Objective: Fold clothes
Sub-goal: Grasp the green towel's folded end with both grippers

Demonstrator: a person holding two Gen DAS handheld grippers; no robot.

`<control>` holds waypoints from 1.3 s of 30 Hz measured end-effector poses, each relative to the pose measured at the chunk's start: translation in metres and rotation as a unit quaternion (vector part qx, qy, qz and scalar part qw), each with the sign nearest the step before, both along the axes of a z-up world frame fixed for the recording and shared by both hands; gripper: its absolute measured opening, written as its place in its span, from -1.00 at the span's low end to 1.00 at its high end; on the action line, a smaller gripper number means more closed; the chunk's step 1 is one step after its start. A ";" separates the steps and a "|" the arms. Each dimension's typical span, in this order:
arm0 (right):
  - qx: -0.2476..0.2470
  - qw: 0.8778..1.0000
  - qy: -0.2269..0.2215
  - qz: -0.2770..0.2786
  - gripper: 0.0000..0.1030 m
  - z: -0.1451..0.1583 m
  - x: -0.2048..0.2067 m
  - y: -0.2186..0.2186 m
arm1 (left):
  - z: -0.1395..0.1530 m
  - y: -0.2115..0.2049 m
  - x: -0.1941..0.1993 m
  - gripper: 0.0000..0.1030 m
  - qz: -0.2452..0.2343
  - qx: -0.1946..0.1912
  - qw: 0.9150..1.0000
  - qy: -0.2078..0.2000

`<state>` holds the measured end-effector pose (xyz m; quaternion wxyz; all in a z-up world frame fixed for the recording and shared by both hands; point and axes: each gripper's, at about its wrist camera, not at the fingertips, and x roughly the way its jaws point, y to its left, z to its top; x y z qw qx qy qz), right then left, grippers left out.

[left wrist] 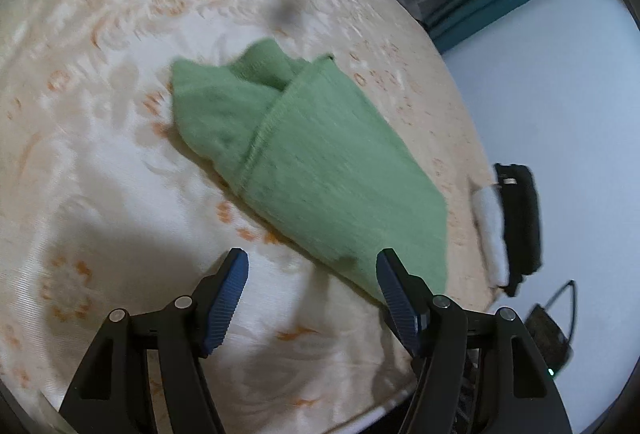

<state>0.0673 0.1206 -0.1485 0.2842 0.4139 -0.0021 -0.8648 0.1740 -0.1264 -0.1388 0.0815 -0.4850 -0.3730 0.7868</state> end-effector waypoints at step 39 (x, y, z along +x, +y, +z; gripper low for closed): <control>-0.138 0.985 -0.104 -0.001 -0.01 -0.008 -0.010 0.022 | -0.046 0.014 -0.029 -0.51 0.120 0.160 0.980 0.009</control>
